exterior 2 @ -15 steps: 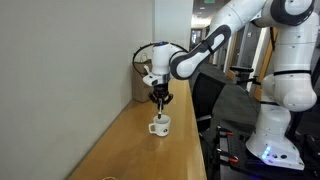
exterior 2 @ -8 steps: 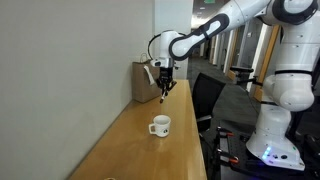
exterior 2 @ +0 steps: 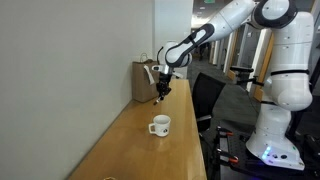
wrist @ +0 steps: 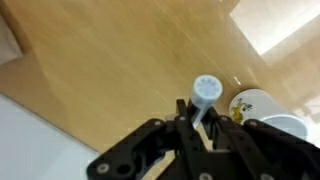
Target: Pick the marker from the cup and put it on the table
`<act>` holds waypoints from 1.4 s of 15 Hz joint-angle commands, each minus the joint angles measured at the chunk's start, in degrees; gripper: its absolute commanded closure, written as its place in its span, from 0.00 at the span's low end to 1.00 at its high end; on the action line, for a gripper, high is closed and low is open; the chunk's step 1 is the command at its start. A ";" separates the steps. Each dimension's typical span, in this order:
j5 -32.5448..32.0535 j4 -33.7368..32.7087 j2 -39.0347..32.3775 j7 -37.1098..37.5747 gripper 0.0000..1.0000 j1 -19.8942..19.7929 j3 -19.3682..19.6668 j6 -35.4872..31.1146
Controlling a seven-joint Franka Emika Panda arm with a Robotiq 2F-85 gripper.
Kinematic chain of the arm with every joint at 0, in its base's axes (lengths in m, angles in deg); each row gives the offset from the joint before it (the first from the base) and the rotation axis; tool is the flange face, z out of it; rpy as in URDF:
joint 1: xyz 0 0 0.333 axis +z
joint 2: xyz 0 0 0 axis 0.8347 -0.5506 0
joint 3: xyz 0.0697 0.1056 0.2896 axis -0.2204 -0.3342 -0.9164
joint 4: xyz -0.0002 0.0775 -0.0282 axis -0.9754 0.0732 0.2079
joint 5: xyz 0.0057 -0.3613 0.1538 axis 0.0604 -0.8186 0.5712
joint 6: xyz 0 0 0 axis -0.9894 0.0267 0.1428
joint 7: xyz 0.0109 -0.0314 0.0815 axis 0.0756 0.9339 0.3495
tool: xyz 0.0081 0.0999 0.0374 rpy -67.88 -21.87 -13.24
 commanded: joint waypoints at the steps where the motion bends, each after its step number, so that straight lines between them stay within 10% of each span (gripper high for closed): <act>1: 5.14 -0.52 -3.89 5.56 0.95 -1.71 -1.14 -6.56; 4: 6.80 -0.29 -6.81 10.92 0.89 -2.78 -1.95 -11.23; 5: 6.44 -0.22 -7.38 11.97 0.55 -3.16 -2.34 -12.07; 9: 5.02 1.45 -4.83 14.28 0.32 -3.99 -4.56 -14.30; 13: -13.36 1.63 0.91 36.23 0.02 0.81 0.54 -6.73; 16: -21.38 -1.02 5.13 48.21 0.00 1.83 -0.65 8.53; 21: -12.81 -6.02 6.93 59.29 0.00 4.16 -2.91 24.29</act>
